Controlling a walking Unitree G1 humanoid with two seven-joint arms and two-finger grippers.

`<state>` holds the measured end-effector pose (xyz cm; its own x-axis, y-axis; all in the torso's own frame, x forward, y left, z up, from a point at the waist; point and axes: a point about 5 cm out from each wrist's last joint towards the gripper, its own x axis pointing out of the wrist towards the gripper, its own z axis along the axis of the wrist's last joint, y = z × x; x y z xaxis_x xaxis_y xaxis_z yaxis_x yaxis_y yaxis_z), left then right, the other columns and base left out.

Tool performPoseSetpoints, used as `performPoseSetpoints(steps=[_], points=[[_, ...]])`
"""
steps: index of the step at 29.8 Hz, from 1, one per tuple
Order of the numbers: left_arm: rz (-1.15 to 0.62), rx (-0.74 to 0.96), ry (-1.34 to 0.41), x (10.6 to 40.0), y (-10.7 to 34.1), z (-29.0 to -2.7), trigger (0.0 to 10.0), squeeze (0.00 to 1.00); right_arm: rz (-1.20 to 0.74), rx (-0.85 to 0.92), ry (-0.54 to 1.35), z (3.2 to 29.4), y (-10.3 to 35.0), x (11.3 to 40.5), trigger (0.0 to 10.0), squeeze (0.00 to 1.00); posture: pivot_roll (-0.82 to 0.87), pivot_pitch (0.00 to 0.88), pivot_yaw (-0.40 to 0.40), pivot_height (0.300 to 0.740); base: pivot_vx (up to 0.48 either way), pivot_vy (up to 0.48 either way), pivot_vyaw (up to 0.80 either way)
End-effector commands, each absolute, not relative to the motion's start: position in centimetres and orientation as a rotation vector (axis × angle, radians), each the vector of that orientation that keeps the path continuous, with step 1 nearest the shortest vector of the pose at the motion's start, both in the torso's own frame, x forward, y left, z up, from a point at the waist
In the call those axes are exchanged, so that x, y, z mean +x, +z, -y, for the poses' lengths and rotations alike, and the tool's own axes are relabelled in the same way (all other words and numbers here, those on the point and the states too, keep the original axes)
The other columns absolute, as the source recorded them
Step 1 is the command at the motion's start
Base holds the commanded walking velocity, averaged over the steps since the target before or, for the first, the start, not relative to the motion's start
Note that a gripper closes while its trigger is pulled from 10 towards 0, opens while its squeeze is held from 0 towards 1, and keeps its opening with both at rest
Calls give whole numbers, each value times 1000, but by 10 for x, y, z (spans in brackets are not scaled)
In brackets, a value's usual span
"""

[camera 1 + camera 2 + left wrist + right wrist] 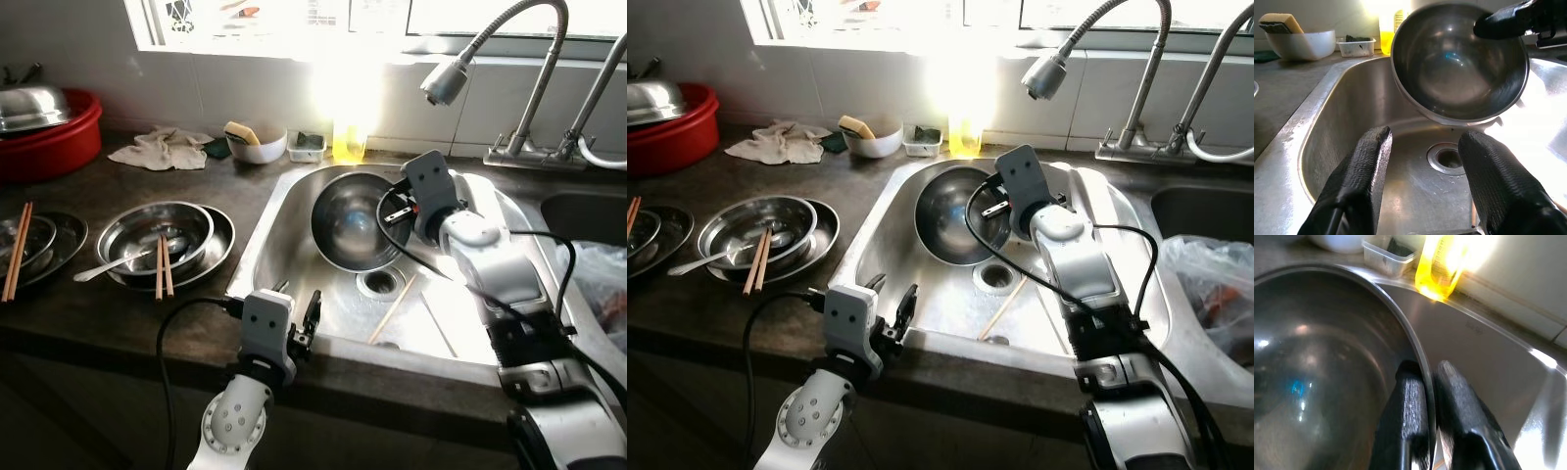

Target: Kitchen organization

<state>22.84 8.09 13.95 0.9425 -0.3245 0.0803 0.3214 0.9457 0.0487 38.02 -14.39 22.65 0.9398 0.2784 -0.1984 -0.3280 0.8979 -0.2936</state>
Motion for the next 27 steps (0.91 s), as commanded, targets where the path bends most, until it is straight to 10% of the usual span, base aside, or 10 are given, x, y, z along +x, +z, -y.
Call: performPoseSetpoints(steps=[1, 17, 19, 20, 27], points=[[79, 38, -333, 226, 140, -80, 10000, 0, -165, -329, 345, 140, 229, 383, 10000, 0, 77, 84, -37, 740, 0, 0, 0], [64, 32, -311, 213, 144, -82, 10000, 0, -333, -225, 547, 97, 190, 394, 10000, 0, 121, 151, -62, 740, 0, 0, 0], [61, 31, -305, 212, 144, -83, 10000, 0, -340, -227, 563, 94, 187, 394, 10000, 141, 121, 152, -64, 740, 0, 0, 0], [60, 32, -305, 212, 144, -83, 10000, 0, -339, -221, 566, 94, 187, 394, 10000, 1000, 121, 152, -65, 740, 0, 0, 0], [55, 33, -304, 213, 144, -83, 10000, 0, -307, -188, 569, 95, 188, 393, 10000, 1000, 120, 141, -64, 740, 0, 0, 0]])
